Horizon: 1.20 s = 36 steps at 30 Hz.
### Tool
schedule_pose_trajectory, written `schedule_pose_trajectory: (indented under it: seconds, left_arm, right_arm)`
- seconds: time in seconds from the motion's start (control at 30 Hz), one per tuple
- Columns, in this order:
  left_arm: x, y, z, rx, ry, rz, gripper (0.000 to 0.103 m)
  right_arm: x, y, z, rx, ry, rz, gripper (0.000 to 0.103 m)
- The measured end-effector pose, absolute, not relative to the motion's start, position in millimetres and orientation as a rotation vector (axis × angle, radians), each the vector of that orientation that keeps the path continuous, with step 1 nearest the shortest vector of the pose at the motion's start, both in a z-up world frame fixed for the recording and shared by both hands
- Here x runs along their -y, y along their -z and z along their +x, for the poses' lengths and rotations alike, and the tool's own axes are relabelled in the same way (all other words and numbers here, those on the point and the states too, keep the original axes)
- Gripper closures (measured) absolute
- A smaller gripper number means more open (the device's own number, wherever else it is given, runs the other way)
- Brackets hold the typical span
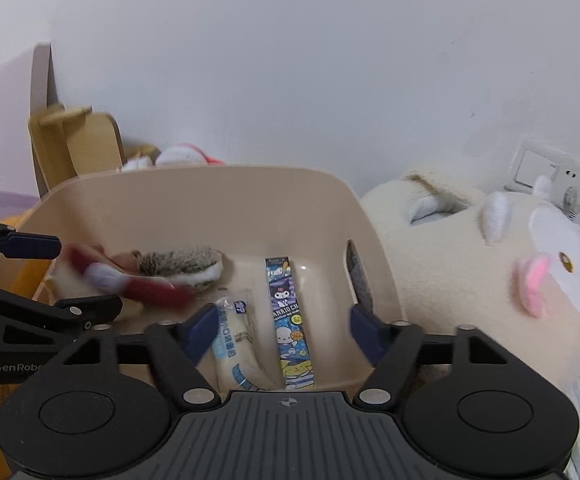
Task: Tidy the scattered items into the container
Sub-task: 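Lift both items over the basket and open both tools to release them, then move both tools back toward the blue-and-white tissue packs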
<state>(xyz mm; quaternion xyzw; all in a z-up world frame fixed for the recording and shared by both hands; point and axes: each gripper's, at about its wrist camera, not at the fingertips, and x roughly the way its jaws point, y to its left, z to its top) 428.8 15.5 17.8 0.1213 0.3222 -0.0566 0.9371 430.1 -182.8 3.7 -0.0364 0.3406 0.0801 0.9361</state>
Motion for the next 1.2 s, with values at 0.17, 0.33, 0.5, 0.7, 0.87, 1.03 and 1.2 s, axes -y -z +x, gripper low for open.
schedule_pose_trajectory:
  seconds: [0.17,0.33,0.5,0.7,0.87,1.03,1.2]
  left_arm:
    - [-16.2,-34.9,393.9,-0.545,0.074,0.235,0.020]
    - [-18.4,-47.4,356.5,-0.510,0.070,0.164,0.018]
    - [-22.0,-50.7,315.7,-0.480,0.057,0.114,0.018]
    - [-18.4,-40.9,269.7,-0.444,0.042,0.124,0.017]
    - [-18.6,-26.9,237.9,-0.479,0.054,0.077,0.017]
    - [-19.1,-8.9,216.8,-0.546,0.054,0.018,0.017]
    - [-20.9,6.2,203.6,-0.596,0.074,-0.065,0.017]
  right_arm:
    - [187.5,-20.2,399.3,-0.626,-0.153,-0.071,0.001]
    - [192.1,-36.8,358.0,-0.566,-0.158,-0.074,0.000]
    - [196.5,-42.3,312.1,-0.523,-0.149,-0.083,0.000]
    - [203.8,-37.7,265.1,-0.526,-0.176,-0.060,0.000]
    - [206.6,-28.1,235.5,-0.556,-0.173,-0.058,0.000]
    - [219.2,-11.2,202.9,-0.582,-0.184,0.021,0.000]
    - [236.0,6.7,189.5,-0.607,-0.151,0.096,0.000]
